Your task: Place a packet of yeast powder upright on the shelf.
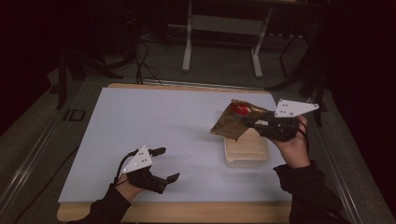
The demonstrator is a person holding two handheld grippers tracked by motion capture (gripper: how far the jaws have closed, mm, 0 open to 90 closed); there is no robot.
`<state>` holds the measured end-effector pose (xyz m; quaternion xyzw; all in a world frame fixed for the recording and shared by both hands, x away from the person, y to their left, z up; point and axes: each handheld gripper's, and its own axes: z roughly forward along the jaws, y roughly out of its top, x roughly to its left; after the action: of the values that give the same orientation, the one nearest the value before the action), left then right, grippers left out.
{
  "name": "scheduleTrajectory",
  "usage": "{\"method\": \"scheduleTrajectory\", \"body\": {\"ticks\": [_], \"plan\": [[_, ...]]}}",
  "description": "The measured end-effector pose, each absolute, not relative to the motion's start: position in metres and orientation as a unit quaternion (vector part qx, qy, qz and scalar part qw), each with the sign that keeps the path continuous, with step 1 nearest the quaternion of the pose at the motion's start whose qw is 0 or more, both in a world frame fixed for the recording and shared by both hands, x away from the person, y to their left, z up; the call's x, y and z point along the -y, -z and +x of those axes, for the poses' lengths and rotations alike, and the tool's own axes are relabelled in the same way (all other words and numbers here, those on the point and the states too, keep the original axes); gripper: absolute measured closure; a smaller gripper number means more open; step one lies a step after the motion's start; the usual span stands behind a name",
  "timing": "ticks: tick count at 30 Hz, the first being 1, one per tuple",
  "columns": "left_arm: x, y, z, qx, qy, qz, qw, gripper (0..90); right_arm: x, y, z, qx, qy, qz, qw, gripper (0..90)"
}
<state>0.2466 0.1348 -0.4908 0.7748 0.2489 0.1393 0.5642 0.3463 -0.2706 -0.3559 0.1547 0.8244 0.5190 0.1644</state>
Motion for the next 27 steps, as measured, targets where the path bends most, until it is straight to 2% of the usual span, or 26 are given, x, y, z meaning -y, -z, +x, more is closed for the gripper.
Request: {"method": "scheduleTrajectory", "body": {"ticks": [4, 10, 14, 27], "plan": [[-0.137, 0.493, 0.248, -0.248, -0.152, 0.772, 0.565, 3.3, 0.28, 0.352, 0.356, -0.824, -0.506, 0.143, 0.209, 73.8], [-0.138, 0.495, 0.248, -0.244, -0.161, 0.771, 0.566, 3.3, 0.292, 0.347, 0.376, -0.824, -0.493, 0.149, 0.237, 73.8], [-0.138, 0.497, 0.249, -0.251, -0.142, 0.771, 0.568, 3.4, 0.296, 0.35, 0.389, -0.833, -0.478, 0.141, 0.24, 73.8], [-0.141, 0.497, 0.25, -0.26, -0.136, 0.764, 0.575, 3.3, 0.295, 0.377, 0.427, -0.863, -0.429, 0.139, 0.229, 73.8]]}}
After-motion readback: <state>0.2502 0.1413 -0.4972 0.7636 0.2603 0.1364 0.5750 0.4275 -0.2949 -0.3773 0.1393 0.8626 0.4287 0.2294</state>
